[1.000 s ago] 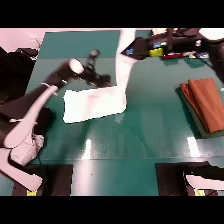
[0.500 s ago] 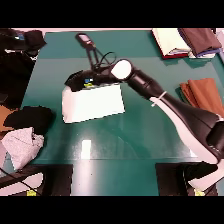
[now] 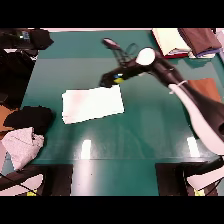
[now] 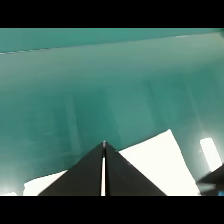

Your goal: Fold the shirts.

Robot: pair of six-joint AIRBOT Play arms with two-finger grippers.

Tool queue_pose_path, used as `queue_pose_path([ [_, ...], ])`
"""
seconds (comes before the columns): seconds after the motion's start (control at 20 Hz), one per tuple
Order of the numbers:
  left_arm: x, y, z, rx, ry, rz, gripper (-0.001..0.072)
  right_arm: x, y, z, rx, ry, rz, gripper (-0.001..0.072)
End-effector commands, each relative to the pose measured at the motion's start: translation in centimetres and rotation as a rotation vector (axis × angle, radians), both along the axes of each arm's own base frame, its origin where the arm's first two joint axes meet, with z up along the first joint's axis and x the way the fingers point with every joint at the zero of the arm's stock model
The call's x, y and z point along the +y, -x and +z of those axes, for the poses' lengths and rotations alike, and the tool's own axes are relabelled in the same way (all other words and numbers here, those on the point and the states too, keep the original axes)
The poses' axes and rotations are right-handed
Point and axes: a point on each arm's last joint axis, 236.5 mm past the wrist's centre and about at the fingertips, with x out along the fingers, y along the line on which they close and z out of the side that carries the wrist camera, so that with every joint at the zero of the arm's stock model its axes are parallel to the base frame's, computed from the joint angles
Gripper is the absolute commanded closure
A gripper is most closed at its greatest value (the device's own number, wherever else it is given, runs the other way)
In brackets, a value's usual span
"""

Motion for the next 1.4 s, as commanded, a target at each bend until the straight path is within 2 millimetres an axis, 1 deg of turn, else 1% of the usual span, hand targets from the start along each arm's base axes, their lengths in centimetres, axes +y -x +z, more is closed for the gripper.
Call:
queue_pose_path([
  [0.0,-2.3,0.3,-0.5,0.007,-0.005,-0.057,0.0684,-10.2,-1.4,-5.2,0.181,0.06,-0.251,0.0232],
  [0.05,-2.6,0.3,-0.9,0.015,-0.006,-0.063,0.0685,-11.7,-1.7,-6.6,0.237,0.036,-0.321,0.0028],
  [0.1,-2.7,0.1,-1.3,0.023,-0.008,-0.064,0.0684,-12.6,-1.9,-7.9,0.291,-0.001,-0.381,0.0017],
  [0.15,-2.9,-0.1,-1.6,0.033,-0.001,-0.067,0.0685,-12.7,-2.0,-8.9,0.347,-0.047,-0.418,0.0019],
  [0.25,-3.0,-0.4,-2.3,0.049,0.002,-0.069,0.0684,-11.5,-1.6,-10.9,0.457,-0.12,-0.45,0.002],
  [0.35,-3.2,-0.6,-2.8,0.061,0.006,-0.072,0.0685,-9.0,-1.1,-12.8,0.505,-0.123,-0.418,0.0022],
  [0.4,-3.3,-0.7,-3.0,0.065,0.007,-0.073,0.0684,-7.5,-1.0,-13.6,0.51,-0.11,-0.39,0.0047],
  [0.45,-3.3,-0.7,-3.0,0.066,0.007,-0.073,0.0684,-5.9,-1.0,-14.3,0.51,-0.103,-0.367,0.0062],
  [0.55,-3.3,-0.7,-3.0,0.068,0.008,-0.074,0.0684,-2.4,-1.2,-15.2,0.52,-0.123,-0.326,0.0065],
  [0.65,-3.4,-0.4,-3.3,0.085,0.009,-0.083,0.0684,0.9,-1.3,-15.5,0.538,-0.157,-0.29,0.0173],
  [0.7,-3.6,-0.1,-3.5,0.099,0.012,-0.09,0.0684,1.9,-1.2,-15.7,0.531,-0.155,-0.27,0.0267],
  [0.75,-3.7,0.1,-3.6,0.11,0.014,-0.096,0.0684,2.6,-1.3,-15.7,0.52,-0.154,-0.254,0.0432],
  [0.8,-3.9,0.3,-3.7,0.117,0.019,-0.102,0.0685,3.0,-1.5,-15.5,0.497,-0.146,-0.239,0.0589],
  [0.85,-4.2,0.4,-3.7,0.116,0.018,-0.11,0.0685,3.0,-1.9,-15.1,0.467,-0.14,-0.226,0.0664],
  [0.9,-5.0,0.7,-3.7,0.114,0.016,-0.127,0.0686,2.6,-2.6,-14.3,0.434,-0.132,-0.219,0.069],
  [0.95,-6.1,1.1,-3.7,0.109,0.005,-0.155,0.0685,1.7,-3.4,-13.2,0.394,-0.12,-0.218,0.0693],
  [1.0,-7.5,1.6,-3.7,0.098,-0.01,-0.192,0.0686,0.3,-4.3,-11.8,0.358,-0.116,-0.227,0.0693],
  [1.1,-10.2,2.8,-3.5,0.086,-0.017,-0.253,0.0685,-4.2,-6.6,-8.4,0.263,-0.092,-0.275,0.0693],
  [1.2,-12.4,3.8,-3.3,0.078,-0.016,-0.302,0.0685,-11.0,-8.7,-5.1,0.165,-0.021,-0.363,0.0693],
  [1.25,-13.2,4.3,-3.3,0.077,-0.017,-0.32,0.0685,-15.1,-9.5,-3.4,0.115,0.022,-0.415,0.0693],
  [1.35,-14.0,4.9,-3.4,0.082,-0.019,-0.342,0.0685,-23.1,-10.0,-0.4,0.051,0.088,-0.525,0.0693],
])
